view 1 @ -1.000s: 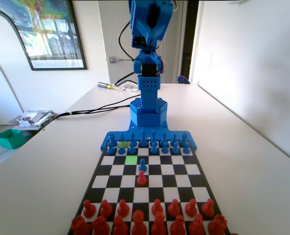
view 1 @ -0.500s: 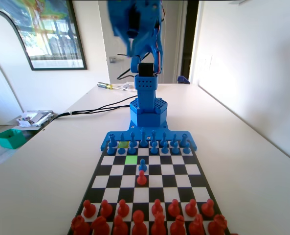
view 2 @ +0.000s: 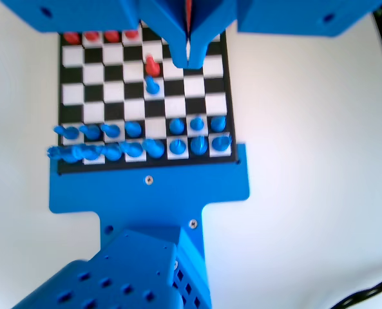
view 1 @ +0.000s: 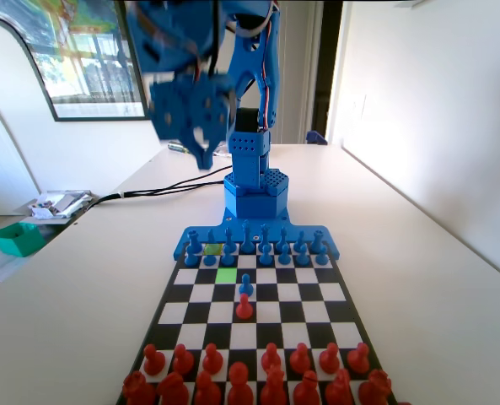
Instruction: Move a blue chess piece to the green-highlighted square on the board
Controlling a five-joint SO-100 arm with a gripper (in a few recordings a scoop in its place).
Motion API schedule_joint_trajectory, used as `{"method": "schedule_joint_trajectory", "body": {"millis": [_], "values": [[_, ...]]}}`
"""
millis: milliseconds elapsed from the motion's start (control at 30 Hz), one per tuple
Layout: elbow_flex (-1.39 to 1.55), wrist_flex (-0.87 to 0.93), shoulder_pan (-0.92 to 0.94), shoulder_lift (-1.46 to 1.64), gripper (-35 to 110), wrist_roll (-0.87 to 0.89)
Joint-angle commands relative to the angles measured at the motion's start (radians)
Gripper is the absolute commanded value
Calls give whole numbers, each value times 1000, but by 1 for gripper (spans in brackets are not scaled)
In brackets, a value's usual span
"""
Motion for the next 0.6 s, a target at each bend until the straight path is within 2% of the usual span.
{"method": "schedule_joint_trajectory", "body": {"millis": [0, 300, 567], "values": [[64, -74, 44, -3, 1, -28], [270, -295, 84, -6, 5, -66], [337, -388, 94, -6, 11, -81]]}}
